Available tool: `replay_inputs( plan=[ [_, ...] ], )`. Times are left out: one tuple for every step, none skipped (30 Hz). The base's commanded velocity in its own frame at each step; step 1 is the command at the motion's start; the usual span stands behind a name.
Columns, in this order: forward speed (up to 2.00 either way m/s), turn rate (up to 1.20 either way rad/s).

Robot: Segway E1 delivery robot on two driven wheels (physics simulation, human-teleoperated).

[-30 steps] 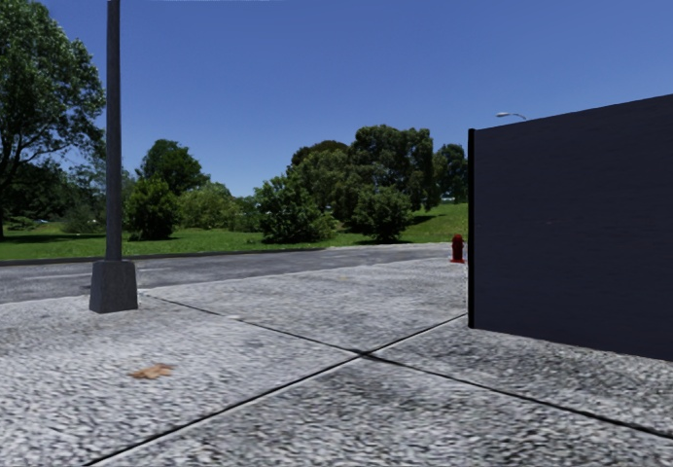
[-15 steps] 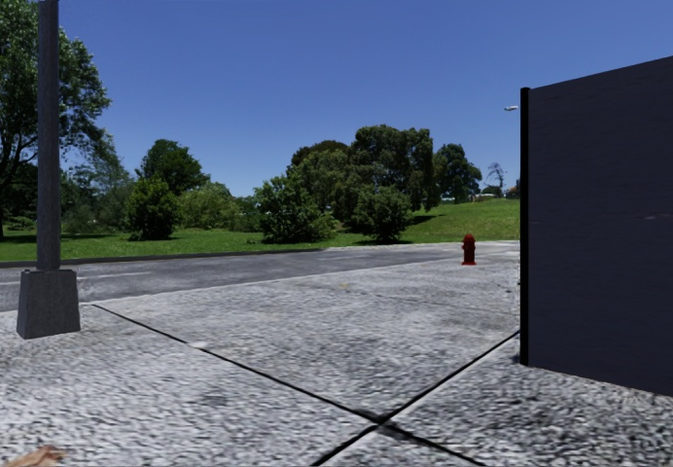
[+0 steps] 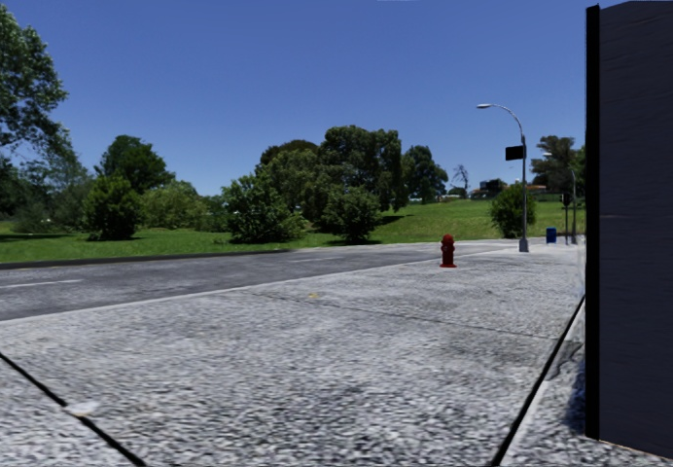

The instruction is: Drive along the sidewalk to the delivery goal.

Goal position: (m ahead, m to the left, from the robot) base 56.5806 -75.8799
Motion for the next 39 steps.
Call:
replay_inputs(
  plan=[
    [1.76, -0.62],
    [1.76, -0.62],
    [1.76, -0.62],
    [1.76, -0.62],
    [1.76, -0.62],
    [1.76, -0.62],
    [1.76, -0.62],
    [1.76, -0.62],
    [1.76, -0.62],
    [1.76, -0.62],
    [1.76, -0.59],
    [1.76, -0.34],
    [1.76, 0.00],
    [1.76, 0.00],
    [1.76, 0.00],
    [1.76, 0.00],
    [1.76, 0.00],
    [1.76, 0.00],
    [1.76, 0.00],
    [1.76, 0.00],
    [1.76, 0.00],
    [1.76, 0.00],
    [1.76, -0.01],
    [1.76, -0.01],
    [1.76, -0.28],
    [1.76, -0.46],
    [1.76, -0.53],
    [1.76, -0.57],
    [1.76, -0.57],
    [1.76, 0.00],
    [1.76, 0.00],
    [1.76, 0.00],
    [1.76, 0.00],
    [1.75, 0.00],
    [1.73, 0.00],
    [1.70, 0.00],
    [1.70, 0.00],
    [1.71, -0.09],
    [1.74, -0.41]
  ],
)
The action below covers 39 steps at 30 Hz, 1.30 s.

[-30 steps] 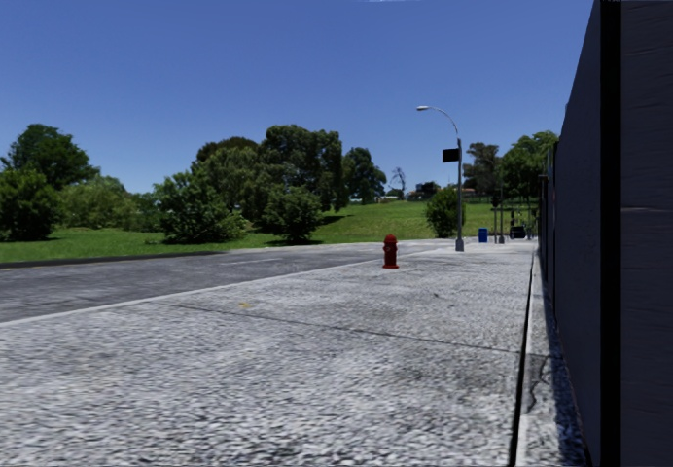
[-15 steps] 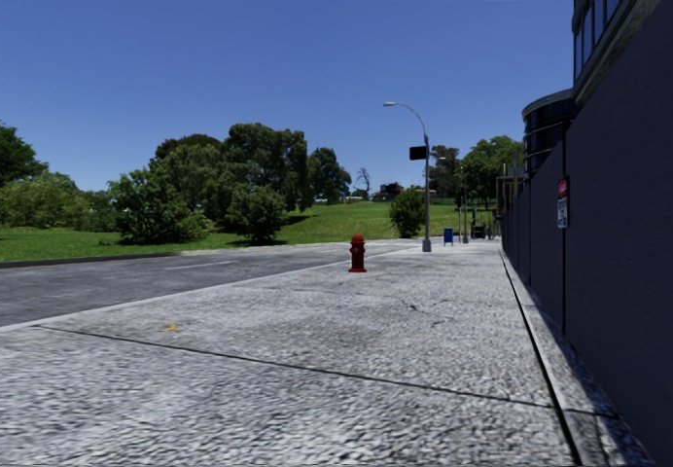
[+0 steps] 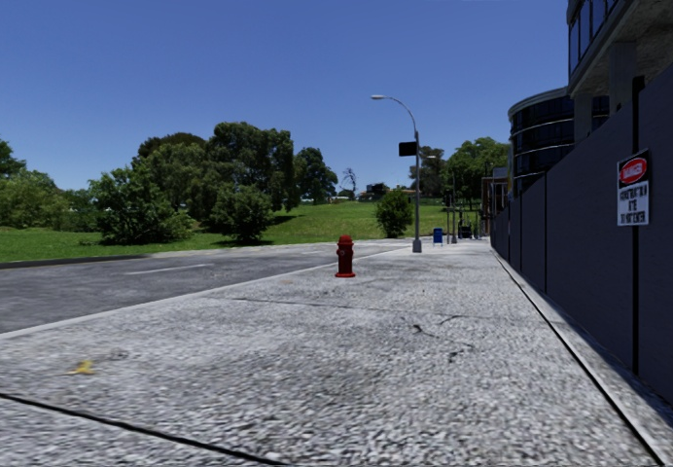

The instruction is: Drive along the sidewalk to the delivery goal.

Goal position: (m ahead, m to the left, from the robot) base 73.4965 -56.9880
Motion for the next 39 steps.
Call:
replay_inputs(
  plan=[
    [1.75, -0.53],
    [1.75, -0.53],
    [1.75, -0.58],
    [1.76, -0.63],
    [1.76, -0.66],
    [1.76, -0.66],
    [1.76, -0.67],
    [1.76, -0.67],
    [1.76, -0.67],
    [1.76, -0.67],
    [1.76, -0.67],
    [1.76, -0.67],
    [1.76, -0.67],
    [1.77, -0.67],
    [1.77, -0.67],
    [1.77, -0.67],
    [1.77, -0.67],
    [1.77, -0.67],
    [1.77, -0.67],
    [1.77, -0.67],
    [1.78, -0.67],
    [1.78, -0.67],
    [1.79, -0.67],
    [1.79, -0.67],
    [1.79, -0.67],
    [1.79, -0.66],
    [1.79, -0.66],
    [1.79, -0.20],
    [1.79, 0.00],
    [1.79, 0.00],
    [1.79, 0.00],
    [1.79, 0.00],
    [1.79, 0.00],
    [1.79, 0.00],
    [1.79, 0.00],
    [1.79, 0.00],
    [1.79, 0.00],
    [1.79, 0.00],
    [1.79, 0.00]
  ],
)
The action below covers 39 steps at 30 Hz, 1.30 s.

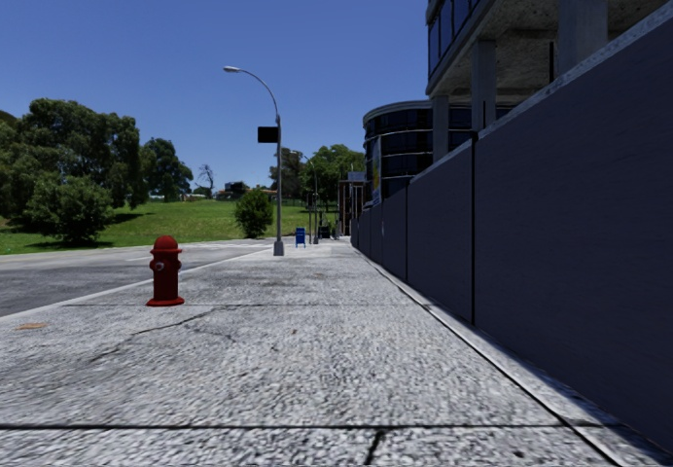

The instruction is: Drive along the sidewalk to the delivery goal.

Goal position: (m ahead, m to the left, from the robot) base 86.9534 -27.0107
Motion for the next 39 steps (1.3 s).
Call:
replay_inputs(
  plan=[
    [1.79, 0.09],
    [1.79, 0.23],
    [1.79, 0.23],
    [1.79, 0.40],
    [1.79, 0.44],
    [1.79, 0.44],
    [1.79, 0.45],
    [1.79, 0.42],
    [1.79, 0.23],
    [1.79, 0.23],
    [1.79, 0.00],
    [1.79, 0.00],
    [1.79, 0.00],
    [1.79, 0.00],
    [1.79, 0.00],
    [1.79, 0.00],
    [1.79, 0.00],
    [1.79, 0.00],
    [1.79, 0.00],
    [1.79, 0.00],
    [1.79, 0.00],
    [1.79, 0.00],
    [1.79, 0.00],
    [1.79, 0.00],
    [1.79, 0.00],
    [1.79, 0.00],
    [1.79, 0.00],
    [1.79, 0.00],
    [1.76, 0.00],
    [1.79, 0.00],
    [1.79, 0.00],
    [2.00, 0.00],
    [2.00, 0.00],
    [2.00, 0.00],
    [2.00, 0.00],
    [2.00, 0.00],
    [2.00, 0.00],
    [2.00, 0.00],
    [1.93, 0.00]
  ],
)
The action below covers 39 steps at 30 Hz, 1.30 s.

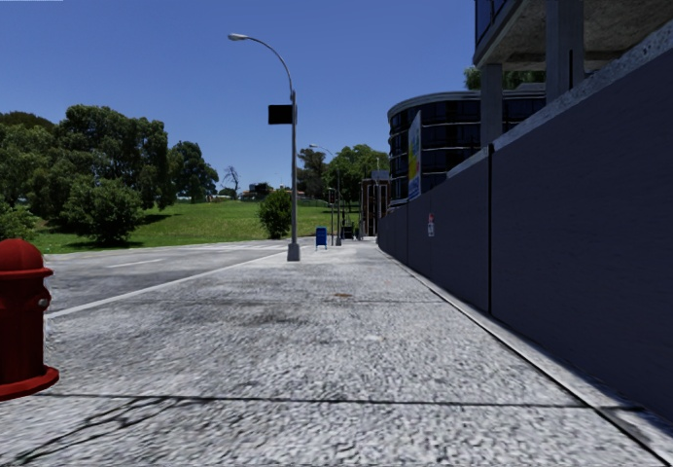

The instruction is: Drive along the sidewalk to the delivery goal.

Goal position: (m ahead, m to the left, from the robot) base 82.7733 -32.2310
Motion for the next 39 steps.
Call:
replay_inputs(
  plan=[
    [1.80, 0.00],
    [1.77, 0.00],
    [1.77, 0.00],
    [1.79, 0.00],
    [1.86, 0.00],
    [1.86, 0.00],
    [2.00, 0.00],
    [2.00, 0.00],
    [2.00, 0.00],
    [2.00, 0.00],
    [2.00, 0.00],
    [2.00, 0.00],
    [2.00, 0.00],
    [2.00, 0.00],
    [2.00, 0.00],
    [2.00, 0.00],
    [2.00, 0.00],
    [1.95, 0.00],
    [1.92, 0.00],
    [1.92, 0.00],
    [1.91, 0.00],
    [1.91, 0.00],
    [2.00, 0.00],
    [2.00, 0.00],
    [2.00, 0.00],
    [2.00, 0.00],
    [2.00, 0.00],
    [2.00, 0.00],
    [2.00, 0.00],
    [2.00, 0.00],
    [2.00, 0.00],
    [2.00, 0.00],
    [2.00, 0.00],
    [2.00, 0.00],
    [2.00, 0.00],
    [2.00, 0.00],
    [2.00, 0.00],
    [2.00, 0.00],
    [2.00, 0.00]
  ],
)
